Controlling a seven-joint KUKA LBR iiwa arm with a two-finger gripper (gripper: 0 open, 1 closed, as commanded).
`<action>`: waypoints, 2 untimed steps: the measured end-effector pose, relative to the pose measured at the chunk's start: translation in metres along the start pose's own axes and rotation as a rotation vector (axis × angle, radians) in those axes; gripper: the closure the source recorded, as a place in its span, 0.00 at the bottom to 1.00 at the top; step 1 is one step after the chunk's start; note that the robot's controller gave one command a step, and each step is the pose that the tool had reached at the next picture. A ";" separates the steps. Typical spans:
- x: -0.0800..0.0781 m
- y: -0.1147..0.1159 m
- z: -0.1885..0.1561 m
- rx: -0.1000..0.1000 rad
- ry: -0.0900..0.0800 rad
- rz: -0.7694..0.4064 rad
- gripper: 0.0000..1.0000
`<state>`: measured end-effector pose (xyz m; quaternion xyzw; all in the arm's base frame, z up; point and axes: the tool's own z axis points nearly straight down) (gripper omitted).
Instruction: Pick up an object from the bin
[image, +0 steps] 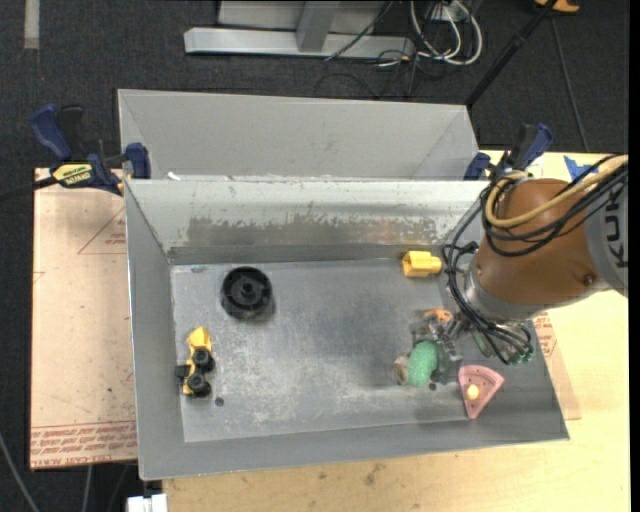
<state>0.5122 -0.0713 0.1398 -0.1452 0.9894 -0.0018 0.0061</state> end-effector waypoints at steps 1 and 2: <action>0.003 0.024 -0.016 -0.011 0.021 -0.009 1.00; -0.002 0.013 -0.079 -0.008 0.011 -0.021 1.00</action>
Offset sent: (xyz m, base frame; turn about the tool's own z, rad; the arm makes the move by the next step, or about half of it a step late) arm 0.0042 -0.0088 0.1523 -0.0371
